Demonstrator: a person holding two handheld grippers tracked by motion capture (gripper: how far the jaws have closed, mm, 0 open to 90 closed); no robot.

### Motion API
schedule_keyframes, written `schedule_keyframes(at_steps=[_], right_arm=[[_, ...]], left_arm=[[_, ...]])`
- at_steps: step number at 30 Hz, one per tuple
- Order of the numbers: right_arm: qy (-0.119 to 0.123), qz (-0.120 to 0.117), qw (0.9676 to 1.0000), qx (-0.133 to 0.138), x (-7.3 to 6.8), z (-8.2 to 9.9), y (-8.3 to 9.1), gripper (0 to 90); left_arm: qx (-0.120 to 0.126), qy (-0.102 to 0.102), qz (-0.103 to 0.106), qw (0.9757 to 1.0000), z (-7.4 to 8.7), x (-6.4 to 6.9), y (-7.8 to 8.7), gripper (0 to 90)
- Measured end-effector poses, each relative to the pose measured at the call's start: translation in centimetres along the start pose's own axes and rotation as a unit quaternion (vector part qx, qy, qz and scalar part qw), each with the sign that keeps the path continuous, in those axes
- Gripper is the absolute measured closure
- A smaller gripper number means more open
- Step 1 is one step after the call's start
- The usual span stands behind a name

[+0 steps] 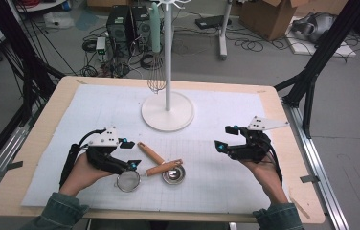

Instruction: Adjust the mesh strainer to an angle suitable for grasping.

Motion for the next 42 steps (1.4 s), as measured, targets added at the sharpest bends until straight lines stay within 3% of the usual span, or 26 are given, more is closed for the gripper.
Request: schedule_keyframes(at_steps=[8, 20, 31, 42], right_arm=[[0.001, -0.002, 1.0, -0.003, -0.2, 0.3, -0.2, 23.6], [-0.004, -0.001, 1.0, 0.0, -0.3, 0.9, -0.3, 23.6], [-0.005, -0.001, 1.0, 0.001, -0.3, 1.5, -0.4, 23.6], [-0.006, -0.004, 1.0, -0.004, -0.6, 2.0, -1.0, 23.6]], left_arm=[[-0.009, -0.013, 0.009, 0.9998, 0.1, 0.4, -0.8, 35.6], [-0.033, -0.016, 0.023, 0.999, 0.5, 1.2, -2.6, 41.8], [-0.076, -0.027, 0.05, 0.9955, 1.7, 2.2, -4.7, 51.5], [-0.108, -0.032, 0.059, 0.9919, 2.7, 2.7, -5.9, 56.9]])
Point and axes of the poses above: each handheld gripper's, and its own axes: y roughly backward along the jaws, z roughly out of its underside, x roughly to its right, the point moved 10 cm from there along -y, roughly forward along the jaws
